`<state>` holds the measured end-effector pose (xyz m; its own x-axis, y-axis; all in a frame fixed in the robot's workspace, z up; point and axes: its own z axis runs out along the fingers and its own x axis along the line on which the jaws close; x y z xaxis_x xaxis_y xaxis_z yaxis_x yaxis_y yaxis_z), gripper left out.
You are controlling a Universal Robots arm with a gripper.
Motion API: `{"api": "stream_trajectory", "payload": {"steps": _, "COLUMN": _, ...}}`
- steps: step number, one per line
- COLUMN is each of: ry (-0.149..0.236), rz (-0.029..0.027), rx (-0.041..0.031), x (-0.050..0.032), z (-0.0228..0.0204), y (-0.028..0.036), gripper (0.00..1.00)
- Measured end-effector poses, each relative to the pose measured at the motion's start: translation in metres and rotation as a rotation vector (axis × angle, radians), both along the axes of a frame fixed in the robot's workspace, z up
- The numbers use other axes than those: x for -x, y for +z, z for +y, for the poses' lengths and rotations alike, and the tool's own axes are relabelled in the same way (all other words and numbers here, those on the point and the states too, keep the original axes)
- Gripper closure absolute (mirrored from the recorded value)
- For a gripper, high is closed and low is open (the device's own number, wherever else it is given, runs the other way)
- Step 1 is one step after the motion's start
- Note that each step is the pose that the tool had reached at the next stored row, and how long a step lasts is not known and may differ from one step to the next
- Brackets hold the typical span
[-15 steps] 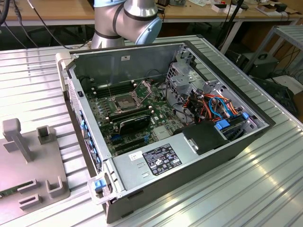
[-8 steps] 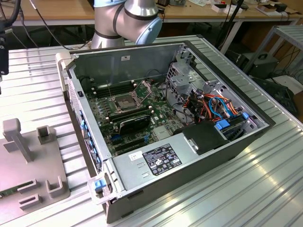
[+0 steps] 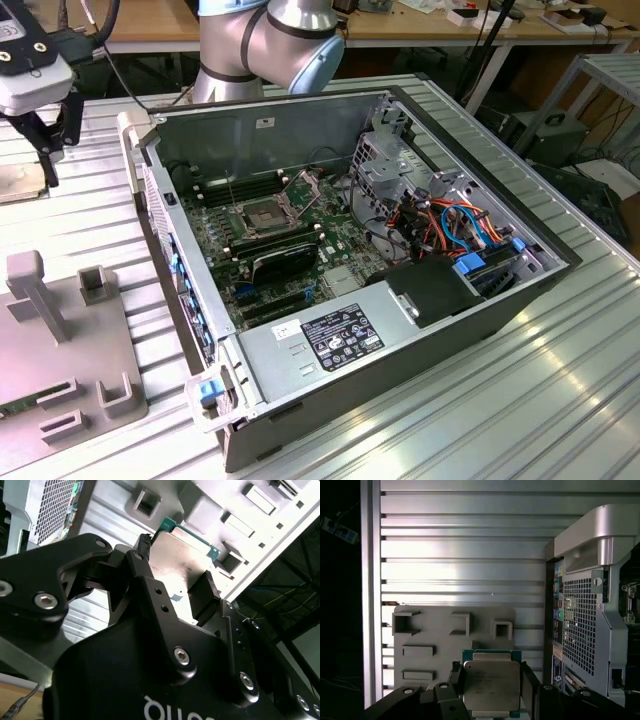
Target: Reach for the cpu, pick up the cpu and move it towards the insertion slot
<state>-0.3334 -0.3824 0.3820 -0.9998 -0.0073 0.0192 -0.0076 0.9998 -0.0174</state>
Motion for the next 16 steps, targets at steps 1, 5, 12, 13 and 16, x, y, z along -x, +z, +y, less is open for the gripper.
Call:
{"api": "stream_trajectory", "payload": {"steps": 1, "ry": 0.000, "rz": 0.0004, "rx": 0.0001, "x": -0.0045, "z": 0.0001, "y": 0.0000, "gripper": 0.45}}
{"api": "stream_trajectory", "payload": {"steps": 5, "ry": 0.000, "rz": 0.0012, "rx": 0.0000, "x": -0.0163, "z": 0.0002, "y": 0.0000, "gripper": 0.45}}
{"api": "stream_trajectory", "payload": {"steps": 12, "ry": 0.000, "rz": 0.0033, "rx": 0.0000, "x": -0.0444, "z": 0.0006, "y": 0.0000, "gripper": 0.45}}
{"api": "stream_trajectory", "payload": {"steps": 13, "ry": 0.000, "rz": 0.0036, "rx": 0.0000, "x": -0.0479, "z": 0.0006, "y": 0.0000, "gripper": 0.45}}
{"api": "stream_trajectory", "payload": {"steps": 16, "ry": 0.000, "rz": 0.0045, "rx": 0.0000, "x": -0.0571, "z": 0.0007, "y": 0.0000, "gripper": 0.45}}
